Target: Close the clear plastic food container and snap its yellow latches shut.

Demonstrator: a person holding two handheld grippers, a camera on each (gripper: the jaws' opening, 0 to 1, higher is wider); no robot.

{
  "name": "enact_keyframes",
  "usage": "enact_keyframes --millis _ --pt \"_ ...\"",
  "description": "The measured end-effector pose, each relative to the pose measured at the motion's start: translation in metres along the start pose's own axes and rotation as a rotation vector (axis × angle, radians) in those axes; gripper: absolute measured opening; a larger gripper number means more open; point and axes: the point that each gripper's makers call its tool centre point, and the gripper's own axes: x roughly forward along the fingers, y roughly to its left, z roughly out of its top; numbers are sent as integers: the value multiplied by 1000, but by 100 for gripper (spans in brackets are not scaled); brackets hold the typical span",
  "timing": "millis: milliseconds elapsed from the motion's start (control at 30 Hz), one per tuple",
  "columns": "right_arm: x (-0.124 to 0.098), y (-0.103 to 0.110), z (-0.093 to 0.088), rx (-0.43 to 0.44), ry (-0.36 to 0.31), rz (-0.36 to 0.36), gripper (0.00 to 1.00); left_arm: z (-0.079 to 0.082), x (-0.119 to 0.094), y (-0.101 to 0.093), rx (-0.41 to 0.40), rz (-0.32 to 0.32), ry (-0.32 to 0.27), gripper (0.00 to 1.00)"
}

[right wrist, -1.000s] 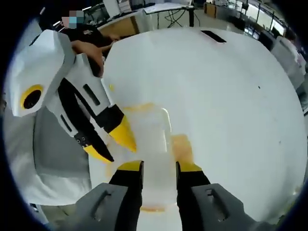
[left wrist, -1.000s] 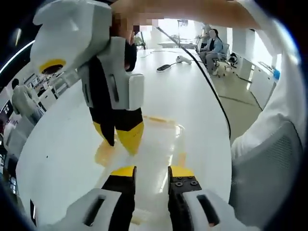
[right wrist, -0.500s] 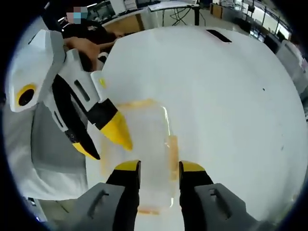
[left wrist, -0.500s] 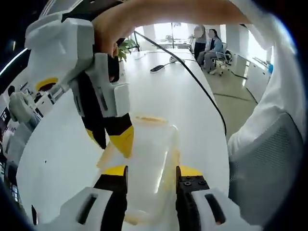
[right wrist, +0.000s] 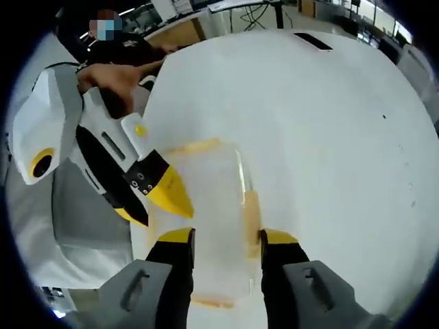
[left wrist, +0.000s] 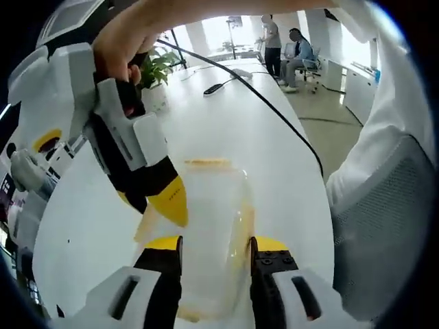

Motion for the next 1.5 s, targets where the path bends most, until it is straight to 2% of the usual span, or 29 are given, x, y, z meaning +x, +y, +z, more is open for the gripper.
enact_keyframes --millis 167,333,600,933,1000,1033,1367,1500 --pt "1 1 0 10 30 -2 35 0 0 0 -1 3 4 32" --pt "1 2 -2 15 46 -5 35 0 3 -3 71 23 17 32" --pt "1 -3 1 15 58 -9 35 1 4 -2 91 29 26 30" --pt "2 3 -1 9 83 -7 34 1 5 -5 127 42 38 27" --pt "2 5 -2 12 89 -9 34 1 6 -5 135 44 43 25" --pt "2 6 -3 12 96 -12 34 -4 7 -6 139 55 65 24" --pt "3 5 -2 -5 95 10 34 0 5 -5 156 69 49 25" --pt "5 5 0 -19 130 18 33 0 5 -4 163 73 47 25"
